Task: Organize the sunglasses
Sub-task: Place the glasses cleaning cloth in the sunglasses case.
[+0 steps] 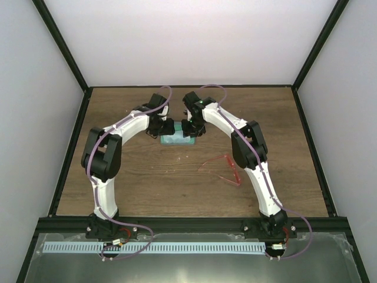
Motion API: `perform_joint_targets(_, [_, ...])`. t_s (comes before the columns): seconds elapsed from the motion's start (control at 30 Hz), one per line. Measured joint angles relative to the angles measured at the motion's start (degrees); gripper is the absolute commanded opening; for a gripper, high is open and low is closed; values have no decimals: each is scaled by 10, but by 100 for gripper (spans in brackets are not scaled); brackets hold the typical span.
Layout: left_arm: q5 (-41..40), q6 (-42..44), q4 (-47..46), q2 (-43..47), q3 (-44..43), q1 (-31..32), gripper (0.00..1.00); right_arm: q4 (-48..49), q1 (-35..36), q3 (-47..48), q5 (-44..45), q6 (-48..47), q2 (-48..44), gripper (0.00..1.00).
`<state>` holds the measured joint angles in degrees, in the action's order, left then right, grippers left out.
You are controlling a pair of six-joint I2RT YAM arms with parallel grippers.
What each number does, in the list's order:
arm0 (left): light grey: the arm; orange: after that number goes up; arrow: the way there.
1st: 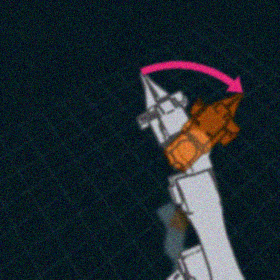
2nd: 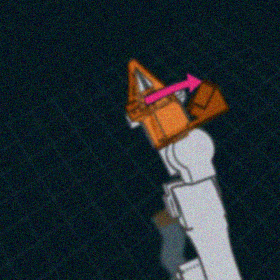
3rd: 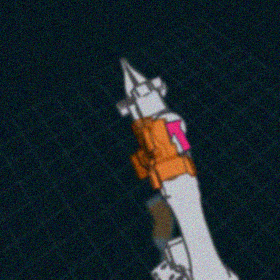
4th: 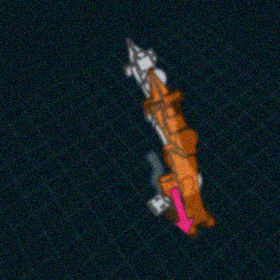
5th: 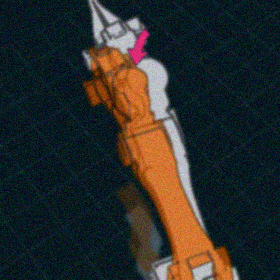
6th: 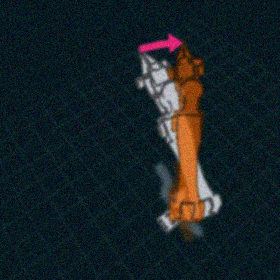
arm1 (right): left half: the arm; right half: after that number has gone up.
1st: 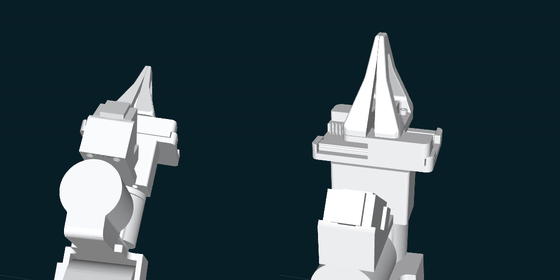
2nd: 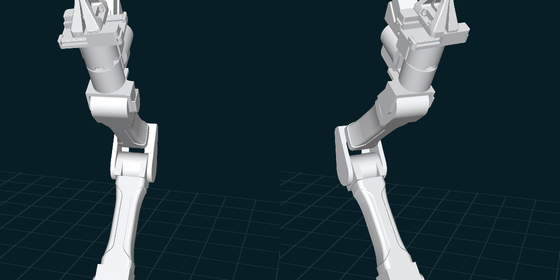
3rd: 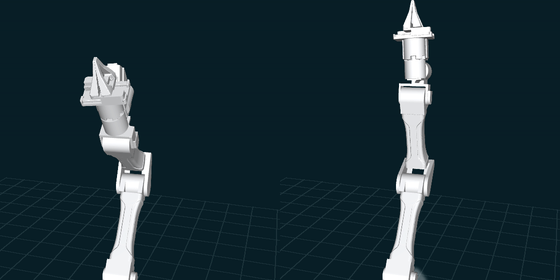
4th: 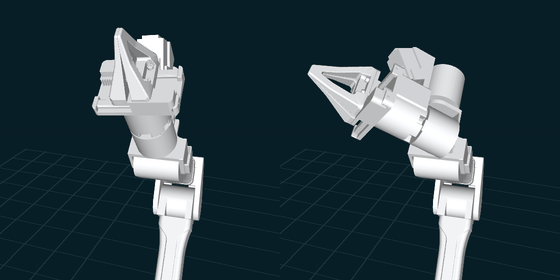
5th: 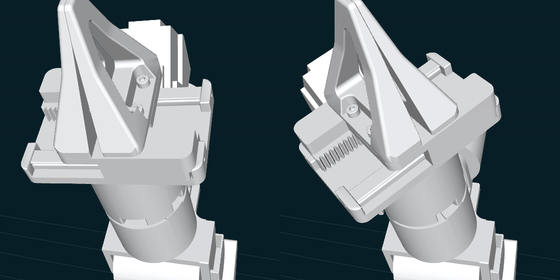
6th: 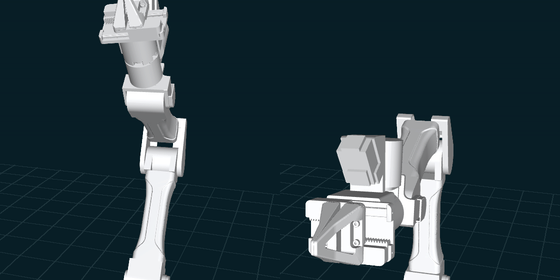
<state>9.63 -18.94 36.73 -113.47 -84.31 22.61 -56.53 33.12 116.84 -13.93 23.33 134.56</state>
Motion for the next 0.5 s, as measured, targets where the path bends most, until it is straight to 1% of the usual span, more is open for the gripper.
perform_joint_targets(0.1, [10, -3, 3, 2, -9, 0, 51, -7, 0, -5, 12, 3, -1, 35])
perform_joint_targets(0.23, [18, -3, 9, 3, -11, 0, 51, -22, 0, -8, 33, 12, -7, 20])
perform_joint_targets(0.3, [27, -3, 10, 3, -11, 0, 50, -26, 0, -8, 40, 15, -16, 15])
perform_joint_targets(0.5, [60, -6, -3, 2, -11, 0, 50, -11, 0, -8, 9, 24, -36, 8])
